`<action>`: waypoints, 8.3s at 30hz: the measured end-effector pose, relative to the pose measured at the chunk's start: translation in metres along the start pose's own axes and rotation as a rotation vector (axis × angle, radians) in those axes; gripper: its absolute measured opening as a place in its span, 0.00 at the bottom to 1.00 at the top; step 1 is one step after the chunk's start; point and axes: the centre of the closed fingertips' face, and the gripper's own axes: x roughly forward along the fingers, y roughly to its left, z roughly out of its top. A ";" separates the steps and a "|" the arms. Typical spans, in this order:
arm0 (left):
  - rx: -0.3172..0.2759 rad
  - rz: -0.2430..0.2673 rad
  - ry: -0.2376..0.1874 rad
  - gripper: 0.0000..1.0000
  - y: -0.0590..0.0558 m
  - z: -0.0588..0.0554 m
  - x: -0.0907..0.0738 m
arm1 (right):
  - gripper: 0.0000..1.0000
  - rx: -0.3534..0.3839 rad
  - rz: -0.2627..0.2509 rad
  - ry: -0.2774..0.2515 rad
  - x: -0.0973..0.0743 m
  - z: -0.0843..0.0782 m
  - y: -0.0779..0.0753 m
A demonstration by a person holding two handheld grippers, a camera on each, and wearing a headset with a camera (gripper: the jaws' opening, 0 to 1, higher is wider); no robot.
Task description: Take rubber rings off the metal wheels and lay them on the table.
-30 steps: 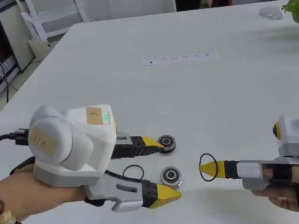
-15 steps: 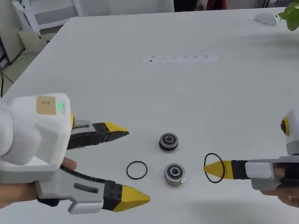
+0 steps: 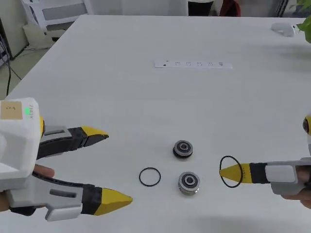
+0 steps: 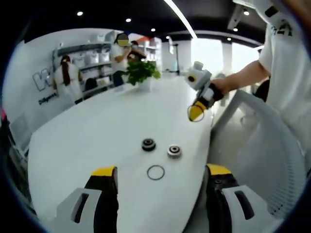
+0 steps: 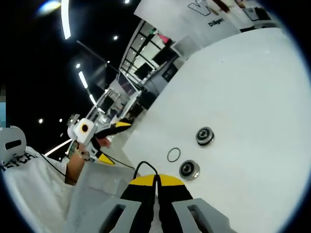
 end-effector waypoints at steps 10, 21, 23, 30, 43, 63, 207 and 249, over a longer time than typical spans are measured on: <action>-0.043 0.054 -0.004 0.74 0.005 -0.020 -0.023 | 0.00 -0.055 0.001 0.065 0.027 0.000 0.011; -0.067 0.090 0.009 0.75 0.006 -0.037 -0.039 | 0.00 -0.100 -0.038 0.106 0.061 0.003 0.009; -0.069 0.089 0.010 0.75 0.006 -0.038 -0.039 | 0.00 -0.101 -0.041 0.098 0.065 0.006 0.009; -0.052 0.094 0.013 0.74 0.007 -0.038 -0.039 | 0.00 -0.090 -0.048 0.084 0.085 0.009 0.009; -0.034 0.077 0.015 0.73 0.000 -0.039 -0.037 | 0.00 -0.120 -0.123 0.158 0.113 -0.005 -0.013; -0.041 0.093 0.019 0.72 0.001 -0.040 -0.041 | 0.00 -0.126 -0.189 0.221 0.141 -0.020 -0.041; 0.092 -0.168 0.071 0.27 0.033 0.014 0.193 | 0.25 -0.538 -0.160 0.062 0.068 0.032 -0.114; 0.054 -0.203 0.110 0.14 0.018 -0.004 0.194 | 0.12 -0.733 -0.154 0.141 0.068 0.018 -0.113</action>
